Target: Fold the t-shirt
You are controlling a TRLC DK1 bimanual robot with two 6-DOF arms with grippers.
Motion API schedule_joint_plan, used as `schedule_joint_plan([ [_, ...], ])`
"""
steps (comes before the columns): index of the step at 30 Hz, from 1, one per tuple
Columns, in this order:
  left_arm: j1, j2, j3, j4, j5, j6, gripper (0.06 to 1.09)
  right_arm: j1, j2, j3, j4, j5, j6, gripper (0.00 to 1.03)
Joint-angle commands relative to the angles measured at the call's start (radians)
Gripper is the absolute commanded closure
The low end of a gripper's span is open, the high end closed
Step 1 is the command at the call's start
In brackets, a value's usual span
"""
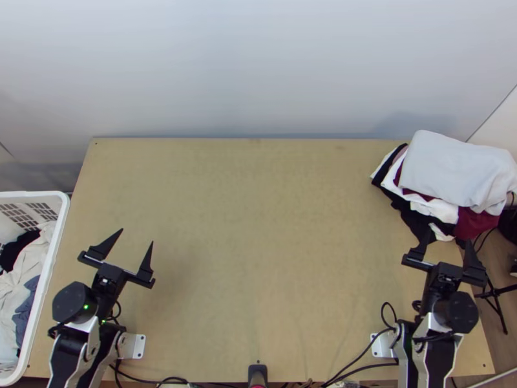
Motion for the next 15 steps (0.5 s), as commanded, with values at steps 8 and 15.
schedule_joint_plan([
  [8,0.081,-0.071,-0.158,0.061,-0.001,0.001,0.1,0.054,-0.007,-0.12,0.024,0.062,-0.053,0.03],
  [15,0.128,-0.071,-0.152,0.024,-0.001,-0.07,0.1,0.058,-0.007,-0.12,0.024,0.06,-0.027,0.03],
])
